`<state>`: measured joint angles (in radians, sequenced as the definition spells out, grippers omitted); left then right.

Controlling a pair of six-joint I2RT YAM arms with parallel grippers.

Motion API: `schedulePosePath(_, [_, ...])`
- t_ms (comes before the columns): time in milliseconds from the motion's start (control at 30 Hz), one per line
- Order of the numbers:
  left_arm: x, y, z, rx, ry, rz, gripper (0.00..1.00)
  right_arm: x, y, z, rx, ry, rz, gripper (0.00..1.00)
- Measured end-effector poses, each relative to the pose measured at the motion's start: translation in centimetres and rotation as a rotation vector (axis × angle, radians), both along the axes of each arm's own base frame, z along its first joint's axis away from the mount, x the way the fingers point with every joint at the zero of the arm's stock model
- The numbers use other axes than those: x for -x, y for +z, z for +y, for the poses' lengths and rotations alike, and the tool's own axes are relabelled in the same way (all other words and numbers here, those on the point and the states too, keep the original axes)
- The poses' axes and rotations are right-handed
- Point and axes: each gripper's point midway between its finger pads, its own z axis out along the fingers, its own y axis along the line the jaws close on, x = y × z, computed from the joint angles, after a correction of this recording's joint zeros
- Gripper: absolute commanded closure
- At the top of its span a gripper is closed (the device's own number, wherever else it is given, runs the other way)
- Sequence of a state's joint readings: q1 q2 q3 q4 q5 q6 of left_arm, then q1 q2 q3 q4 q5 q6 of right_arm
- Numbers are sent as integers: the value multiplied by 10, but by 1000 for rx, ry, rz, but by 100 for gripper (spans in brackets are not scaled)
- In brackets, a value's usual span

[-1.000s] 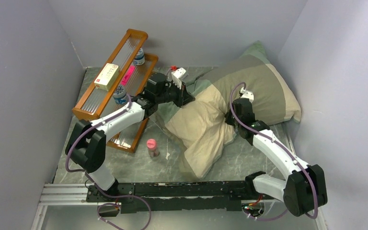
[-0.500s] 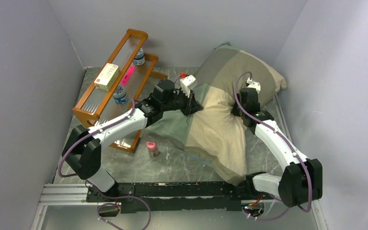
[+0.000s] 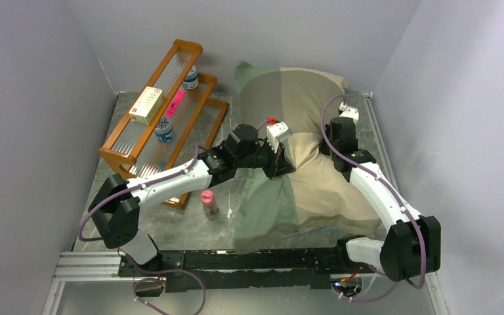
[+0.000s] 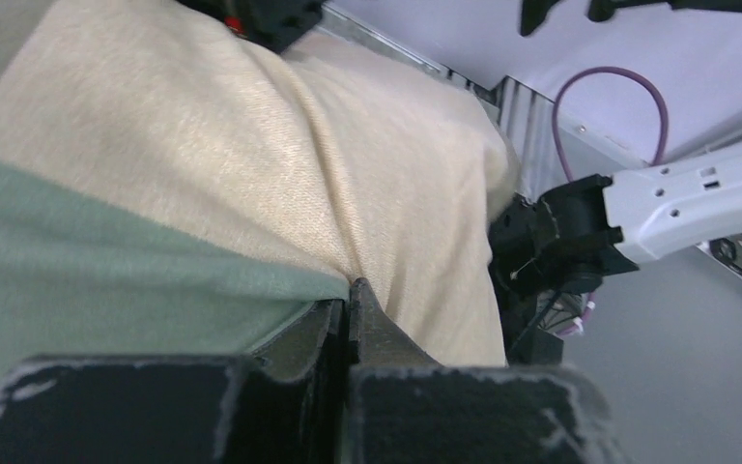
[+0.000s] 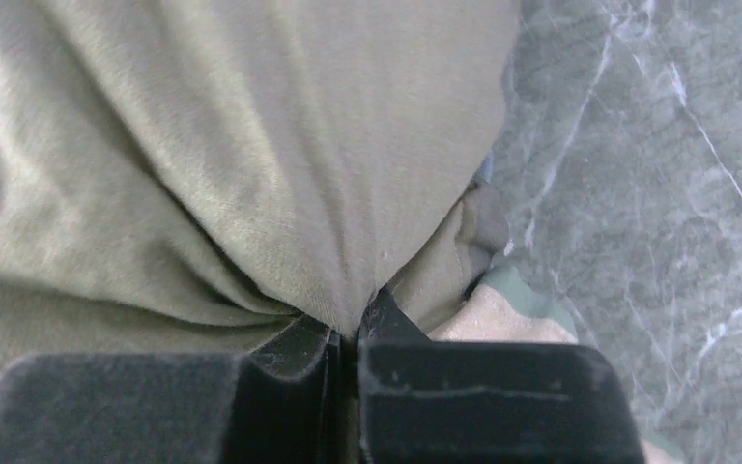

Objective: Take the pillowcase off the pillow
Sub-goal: Adjust the pillow at the center of the board.

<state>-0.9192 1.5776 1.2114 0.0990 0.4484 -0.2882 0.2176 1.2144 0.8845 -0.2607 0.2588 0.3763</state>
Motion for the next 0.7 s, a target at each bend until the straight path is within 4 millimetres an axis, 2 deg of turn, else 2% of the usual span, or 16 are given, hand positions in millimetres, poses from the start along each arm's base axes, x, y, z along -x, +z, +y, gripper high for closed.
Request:
schedulePosePath(100, [13, -3, -5, -4, -26, 19, 95, -6, 5, 6, -18, 26, -26, 100])
schedulePosePath(200, [19, -15, -3, -35, -22, 34, 95, -10, 9, 17, -53, 71, -47, 99])
schedulePosePath(533, [4, -29, 34, -145, 147, 25, 95, -12, 17, 40, -127, 175, -89, 94])
schedulePosePath(633, [-4, -38, 49, -165, 179, 43, 95, -9, 19, 45, -151, 199, -104, 87])
schedulePosePath(700, [-9, -43, 58, -177, 200, 55, 95, -7, 21, 50, -169, 217, -115, 77])
